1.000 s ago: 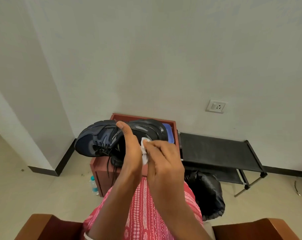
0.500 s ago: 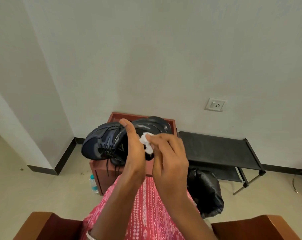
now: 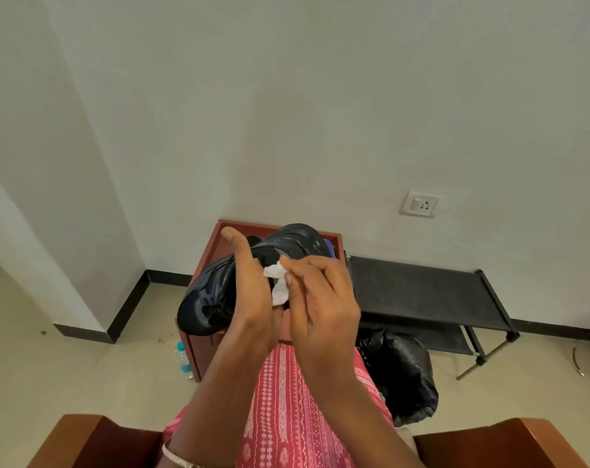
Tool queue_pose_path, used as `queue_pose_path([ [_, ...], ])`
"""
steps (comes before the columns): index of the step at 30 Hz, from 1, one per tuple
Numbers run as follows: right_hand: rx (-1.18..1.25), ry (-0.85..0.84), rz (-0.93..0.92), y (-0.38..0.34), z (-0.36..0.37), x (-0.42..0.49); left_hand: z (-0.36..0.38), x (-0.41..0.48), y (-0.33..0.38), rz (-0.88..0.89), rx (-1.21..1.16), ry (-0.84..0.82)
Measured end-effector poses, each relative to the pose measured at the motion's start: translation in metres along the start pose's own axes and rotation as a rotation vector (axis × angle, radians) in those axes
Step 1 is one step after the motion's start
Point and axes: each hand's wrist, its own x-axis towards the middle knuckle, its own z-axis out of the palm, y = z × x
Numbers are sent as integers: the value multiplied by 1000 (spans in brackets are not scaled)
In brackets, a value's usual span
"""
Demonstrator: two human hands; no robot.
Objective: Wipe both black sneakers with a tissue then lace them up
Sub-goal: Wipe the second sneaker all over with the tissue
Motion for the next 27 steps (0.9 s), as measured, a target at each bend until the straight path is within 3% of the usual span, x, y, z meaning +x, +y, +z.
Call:
queue_pose_path([
  [6,-1,-44,-67,1,5,-30,2,-2,7,1,40,136],
  [9,-20,-3,-62,0,3,-7,-3,1,-1,-52,-15,22],
  [14,-4,-48,2,-1,1,25,2,-1,-13,120,17,-13],
  [18,-8,-12,-74,7,1,2,1,-2,-7,30,-25,-98],
  [21,20,15,-102,16,-2,-21,-4,-1,-4,-51,-13,-89],
  [27,-10,-7,-101,25,-4,-6,-5,0,-10,47,71,-79],
])
